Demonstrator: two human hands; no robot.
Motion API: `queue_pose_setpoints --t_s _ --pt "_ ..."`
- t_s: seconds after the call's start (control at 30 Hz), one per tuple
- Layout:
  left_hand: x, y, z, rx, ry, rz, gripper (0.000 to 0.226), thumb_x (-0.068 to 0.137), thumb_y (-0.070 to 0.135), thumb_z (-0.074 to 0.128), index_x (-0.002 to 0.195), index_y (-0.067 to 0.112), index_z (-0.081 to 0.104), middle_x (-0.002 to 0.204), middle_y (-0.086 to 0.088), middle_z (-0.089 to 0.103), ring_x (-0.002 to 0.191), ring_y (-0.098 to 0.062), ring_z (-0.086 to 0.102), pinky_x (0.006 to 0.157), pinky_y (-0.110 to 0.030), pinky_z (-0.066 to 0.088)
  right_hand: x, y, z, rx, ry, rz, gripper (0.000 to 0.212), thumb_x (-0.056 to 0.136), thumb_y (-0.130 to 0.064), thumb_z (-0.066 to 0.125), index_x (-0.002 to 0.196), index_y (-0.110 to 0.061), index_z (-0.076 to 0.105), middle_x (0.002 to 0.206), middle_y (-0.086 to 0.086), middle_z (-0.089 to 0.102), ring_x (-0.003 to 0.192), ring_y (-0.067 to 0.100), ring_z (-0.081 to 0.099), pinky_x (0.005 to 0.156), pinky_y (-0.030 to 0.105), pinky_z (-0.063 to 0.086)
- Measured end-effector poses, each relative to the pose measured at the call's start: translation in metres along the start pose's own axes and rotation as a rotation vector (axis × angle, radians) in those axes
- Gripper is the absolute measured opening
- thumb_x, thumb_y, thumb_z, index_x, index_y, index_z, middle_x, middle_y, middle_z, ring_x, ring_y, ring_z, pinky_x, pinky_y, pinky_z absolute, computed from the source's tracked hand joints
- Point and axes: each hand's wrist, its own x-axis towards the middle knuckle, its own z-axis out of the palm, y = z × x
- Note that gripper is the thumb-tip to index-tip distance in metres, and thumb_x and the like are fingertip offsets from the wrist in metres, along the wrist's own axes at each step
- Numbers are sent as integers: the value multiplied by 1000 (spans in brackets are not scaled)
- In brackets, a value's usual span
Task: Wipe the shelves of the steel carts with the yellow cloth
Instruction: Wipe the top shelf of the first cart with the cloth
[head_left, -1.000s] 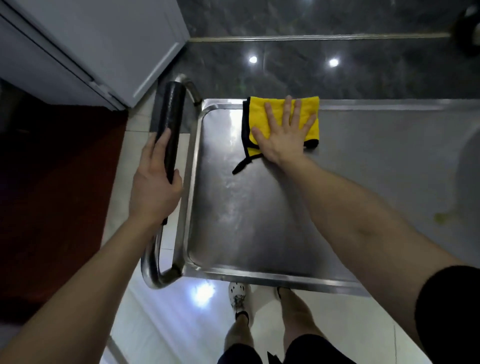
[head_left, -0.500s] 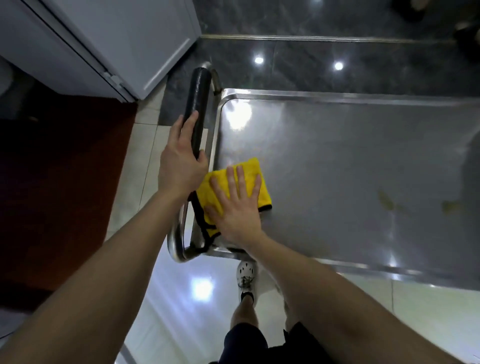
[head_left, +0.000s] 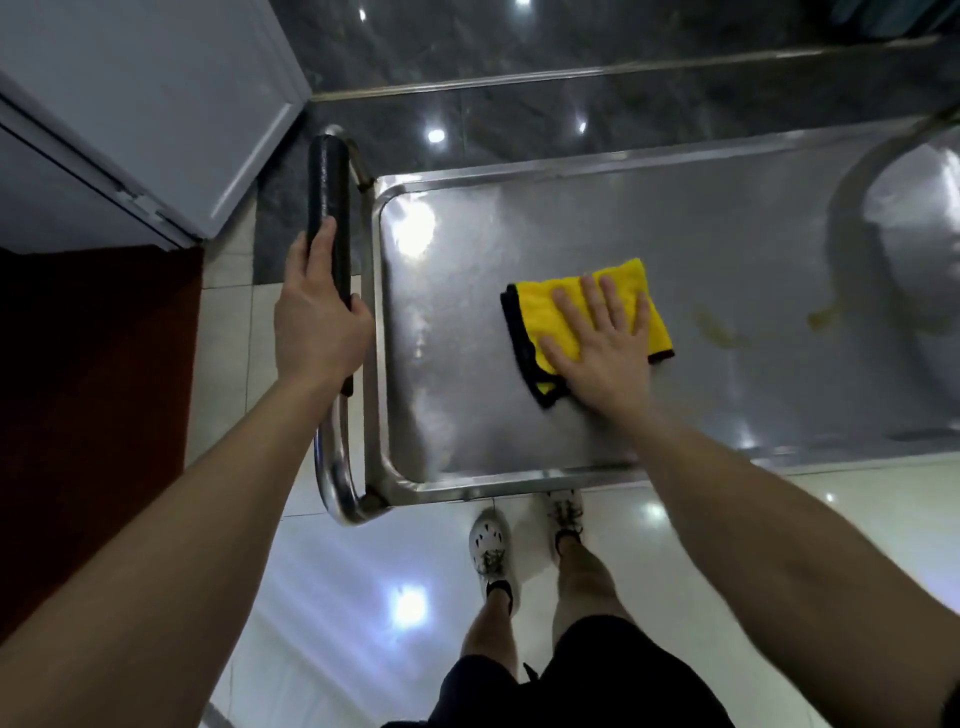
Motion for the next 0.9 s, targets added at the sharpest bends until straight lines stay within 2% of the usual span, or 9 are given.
queue_pose_setpoints --t_s 0.07,0.13,0.27,0.47,0.53,0.67,0.73,0.8,0.9 --pt "-1 0 -2 -1 -2 -2 87 101 13 67 170 41 23 175 -2 28 152 -31 45 122 -44 43 -4 -67 5 51 34 361 72 106 -69 36 169 -34 30 179 12 15 166 36 5 126 73 4" --pt "-1 -1 -3 -7 -1 -7 86 100 13 66 170 41 24 175 -2 28 152 -30 45 122 -39 40 -22 -126 12 104 -12 368 79 104 -69 36 171 -29 23 178 21 5 165 43 -4 123 78 1" --pt "0 -2 -2 -21 -3 -12 87 97 13 65 169 42 26 175 -2 29 152 -28 44 117 -29 34 -74 -138 27 130 -50 -280 78 103 -70 43 170 -33 26 179 17 4 166 40 -3 120 81 8" --pt "-1 -3 0 -38 11 -18 87 96 14 66 168 45 26 175 0 30 151 -26 45 113 -25 33 2 -45 9 9 -215 -890 72 105 -74 39 168 -41 27 181 1 8 167 26 0 130 67 1" --pt "-3 -4 0 -37 14 -17 87 98 15 67 168 47 25 175 2 29 149 -25 47 111 -25 35 59 -13 0 -48 -233 -814 73 105 -74 37 169 -44 21 181 -2 8 167 23 0 131 63 -2" --pt "-5 -4 0 -13 26 -16 88 99 16 67 168 47 23 175 4 29 148 -23 48 112 -29 40 148 -20 0 -1 -170 -59 75 104 -74 31 170 -40 18 180 8 9 167 30 0 128 68 -8" --pt "-6 -2 -1 -2 28 -17 88 99 15 68 168 47 24 174 5 28 147 -21 49 112 -28 41 174 -66 3 53 -155 176 78 105 -71 30 172 -33 17 179 20 2 165 43 -5 122 78 -5" --pt "-7 -1 -2 19 29 -13 87 98 14 67 169 44 25 174 5 28 144 -19 49 111 -26 41 182 -120 7 91 -161 172 80 104 -72 25 172 -31 14 176 29 -5 162 51 -9 118 83 -1" --pt "-7 0 -3 47 26 -12 88 96 11 68 169 39 28 175 2 29 144 -20 49 110 -25 40 170 -179 21 56 -201 -212 76 103 -75 18 171 -41 13 176 28 -5 162 49 -12 118 81 -2"
